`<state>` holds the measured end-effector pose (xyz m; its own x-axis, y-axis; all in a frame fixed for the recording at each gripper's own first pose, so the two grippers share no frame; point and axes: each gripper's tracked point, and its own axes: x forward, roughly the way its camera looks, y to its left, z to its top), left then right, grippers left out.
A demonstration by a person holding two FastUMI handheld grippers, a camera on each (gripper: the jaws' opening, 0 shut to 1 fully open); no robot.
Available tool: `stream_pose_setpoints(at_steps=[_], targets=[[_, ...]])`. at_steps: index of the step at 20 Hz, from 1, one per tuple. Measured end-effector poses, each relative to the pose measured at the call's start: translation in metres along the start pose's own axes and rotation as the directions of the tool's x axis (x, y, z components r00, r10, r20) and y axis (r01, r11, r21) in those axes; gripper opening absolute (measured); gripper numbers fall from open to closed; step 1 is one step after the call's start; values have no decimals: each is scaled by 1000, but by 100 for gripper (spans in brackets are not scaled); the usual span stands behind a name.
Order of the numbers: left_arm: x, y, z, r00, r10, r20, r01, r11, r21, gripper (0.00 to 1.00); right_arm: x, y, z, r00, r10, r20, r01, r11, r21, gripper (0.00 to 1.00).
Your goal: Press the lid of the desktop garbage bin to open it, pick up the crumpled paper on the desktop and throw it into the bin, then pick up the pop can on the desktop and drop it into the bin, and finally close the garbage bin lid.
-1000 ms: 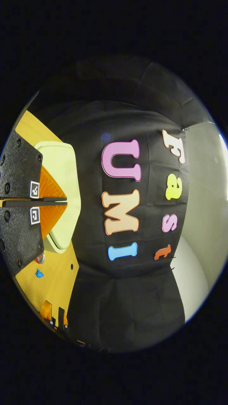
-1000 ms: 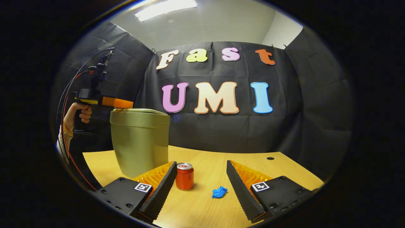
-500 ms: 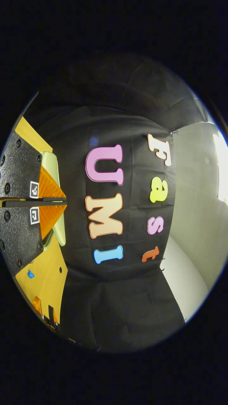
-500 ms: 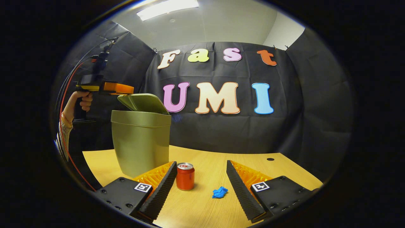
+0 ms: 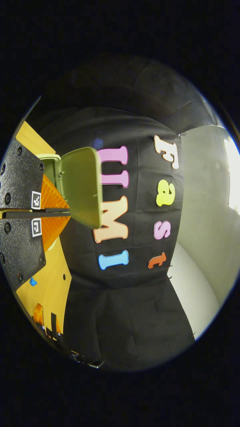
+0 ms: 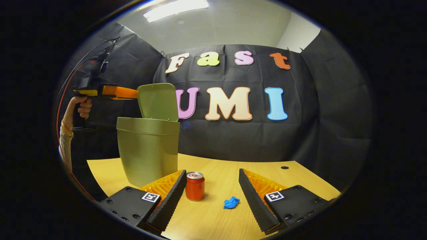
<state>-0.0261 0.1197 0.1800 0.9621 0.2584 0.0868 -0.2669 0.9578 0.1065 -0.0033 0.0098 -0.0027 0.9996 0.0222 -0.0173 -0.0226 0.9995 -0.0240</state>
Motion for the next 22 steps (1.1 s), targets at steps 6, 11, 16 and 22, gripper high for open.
stream_pose_setpoints(at_steps=[6,11,16,22], targets=[[-12,-38,-22,995,-98,-11,97,995,-32,0,2,-5,-3,1000,-10,-4,10,1000,4,98],[-26,-97,-51,969,-246,-11,245,968,-56,0,7,-3,-13,1000,-11,-24,11,1000,-3,98],[-36,-146,-104,929,-367,-53,362,929,-81,0,11,0,-22,999,-6,-47,5,1000,-15,98],[-45,-175,-154,898,-431,-90,427,902,-61,0,14,-9,-26,998,-21,-61,20,1000,-16,98]])
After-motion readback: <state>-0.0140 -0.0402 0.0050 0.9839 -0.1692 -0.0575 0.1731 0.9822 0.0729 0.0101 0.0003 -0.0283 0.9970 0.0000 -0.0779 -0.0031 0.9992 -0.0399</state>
